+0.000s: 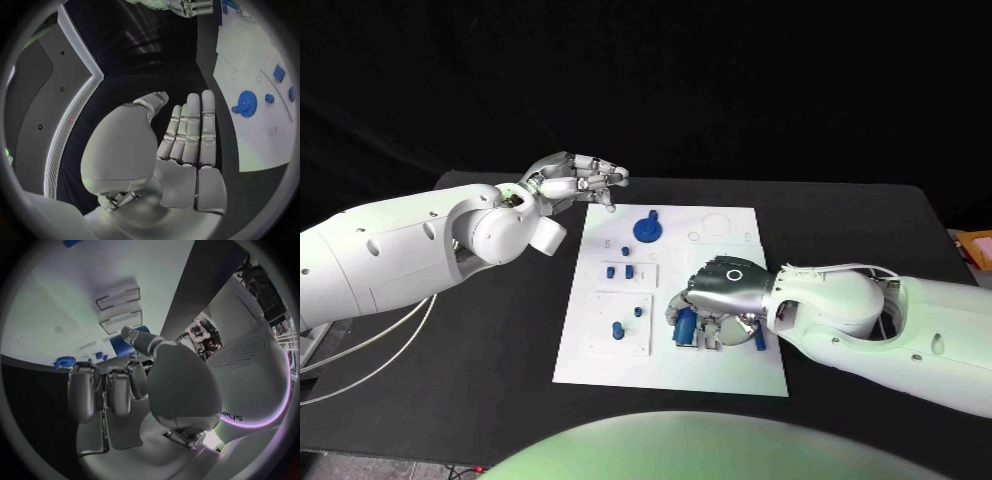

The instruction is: Assemble the parts on the task board

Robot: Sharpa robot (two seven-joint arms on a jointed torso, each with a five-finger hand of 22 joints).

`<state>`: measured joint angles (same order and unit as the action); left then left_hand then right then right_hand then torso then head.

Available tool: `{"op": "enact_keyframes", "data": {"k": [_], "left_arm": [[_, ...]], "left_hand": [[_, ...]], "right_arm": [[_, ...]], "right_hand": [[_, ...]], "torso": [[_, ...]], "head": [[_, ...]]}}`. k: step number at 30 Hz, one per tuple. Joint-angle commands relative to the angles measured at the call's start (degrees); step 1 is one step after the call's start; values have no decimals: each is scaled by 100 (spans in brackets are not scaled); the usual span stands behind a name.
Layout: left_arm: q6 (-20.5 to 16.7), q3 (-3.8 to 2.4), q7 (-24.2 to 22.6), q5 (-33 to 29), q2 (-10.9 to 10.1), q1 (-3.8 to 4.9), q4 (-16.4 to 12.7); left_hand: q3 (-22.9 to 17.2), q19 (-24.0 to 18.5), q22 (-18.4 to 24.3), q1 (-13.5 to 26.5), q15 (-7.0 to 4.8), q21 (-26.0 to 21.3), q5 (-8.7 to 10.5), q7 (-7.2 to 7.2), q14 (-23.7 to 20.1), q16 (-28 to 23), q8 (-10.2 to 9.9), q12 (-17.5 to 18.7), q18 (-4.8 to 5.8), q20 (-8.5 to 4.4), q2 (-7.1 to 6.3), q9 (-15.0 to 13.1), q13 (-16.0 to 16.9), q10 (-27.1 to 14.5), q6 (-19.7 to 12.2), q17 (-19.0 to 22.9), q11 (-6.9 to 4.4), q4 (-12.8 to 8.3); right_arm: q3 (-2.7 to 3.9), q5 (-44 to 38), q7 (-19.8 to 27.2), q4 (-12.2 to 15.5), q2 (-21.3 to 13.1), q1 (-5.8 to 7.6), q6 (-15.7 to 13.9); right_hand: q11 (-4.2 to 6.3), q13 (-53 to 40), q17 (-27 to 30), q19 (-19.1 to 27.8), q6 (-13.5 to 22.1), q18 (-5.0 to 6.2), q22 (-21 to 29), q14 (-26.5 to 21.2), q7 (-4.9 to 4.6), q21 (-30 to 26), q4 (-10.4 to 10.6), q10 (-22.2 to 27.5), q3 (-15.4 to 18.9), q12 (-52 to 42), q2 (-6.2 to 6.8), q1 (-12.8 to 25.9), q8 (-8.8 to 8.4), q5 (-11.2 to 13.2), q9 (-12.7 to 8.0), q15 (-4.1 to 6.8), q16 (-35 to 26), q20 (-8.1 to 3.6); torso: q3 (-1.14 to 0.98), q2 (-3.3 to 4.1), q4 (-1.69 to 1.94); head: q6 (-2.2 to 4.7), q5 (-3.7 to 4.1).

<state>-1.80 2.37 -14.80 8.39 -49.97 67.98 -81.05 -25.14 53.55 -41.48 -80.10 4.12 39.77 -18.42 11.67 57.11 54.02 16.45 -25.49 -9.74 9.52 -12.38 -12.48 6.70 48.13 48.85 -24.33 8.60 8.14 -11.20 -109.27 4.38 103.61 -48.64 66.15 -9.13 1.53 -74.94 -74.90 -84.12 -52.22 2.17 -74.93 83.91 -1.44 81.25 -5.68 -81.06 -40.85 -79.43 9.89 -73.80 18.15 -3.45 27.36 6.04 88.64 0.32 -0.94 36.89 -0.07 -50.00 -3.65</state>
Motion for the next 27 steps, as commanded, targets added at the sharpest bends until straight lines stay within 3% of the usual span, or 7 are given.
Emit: {"op": "enact_keyframes", "data": {"k": [1, 19, 27], "left_arm": [[89, -3, -22, -14, 16, 4, -3], [106, -3, -9, -14, 23, 3, 5], [106, -3, 3, -14, 22, 3, 2]], "left_hand": [[26, 14, 6, -8, 18, -40, -27, 8, 0, -23, 24, -24, -68, 5, 23, -6, -5, -41, -33, 5, -6, 1], [26, 14, 6, -8, 18, -40, -27, 8, 0, -23, 24, -24, -68, 5, 23, -6, -5, -41, -33, 5, -6, 1], [33, 13, 9, -9, 20, -48, -26, 9, -3, -23, 29, -29, -69, 7, 21, -6, -10, -58, -43, 5, -5, 5]], "right_arm": [[-7, 20, 106, -5, 24, -3, 323], [-51, 32, 140, -160, 91, -9, 438], [-64, 21, 115, -241, 135, -12, 403]], "right_hand": [[6, -465, -1335, -191, -198, -27, -1252, 566, -176, -35, -22, 31, 5, 34, 12, -30, 10, 4, 16, -31, 35, 44], [12, -415, -1319, -152, -117, -10, -1230, 563, -159, -118, -60, 96, -15, 90, 1, -83, -70, -6, -11, -37, 26, 57], [23, -321, -1264, -104, 109, 11, -1204, 548, -130, -220, -108, 212, -53, 191, 14, -123, -275, -23, -83, -34, -10, 60]], "torso": [[-6, 2, -3], [-4, 7, -1], [-7, 8, -3]], "head": [[0, -15], [0, -21], [0, -23]]}}
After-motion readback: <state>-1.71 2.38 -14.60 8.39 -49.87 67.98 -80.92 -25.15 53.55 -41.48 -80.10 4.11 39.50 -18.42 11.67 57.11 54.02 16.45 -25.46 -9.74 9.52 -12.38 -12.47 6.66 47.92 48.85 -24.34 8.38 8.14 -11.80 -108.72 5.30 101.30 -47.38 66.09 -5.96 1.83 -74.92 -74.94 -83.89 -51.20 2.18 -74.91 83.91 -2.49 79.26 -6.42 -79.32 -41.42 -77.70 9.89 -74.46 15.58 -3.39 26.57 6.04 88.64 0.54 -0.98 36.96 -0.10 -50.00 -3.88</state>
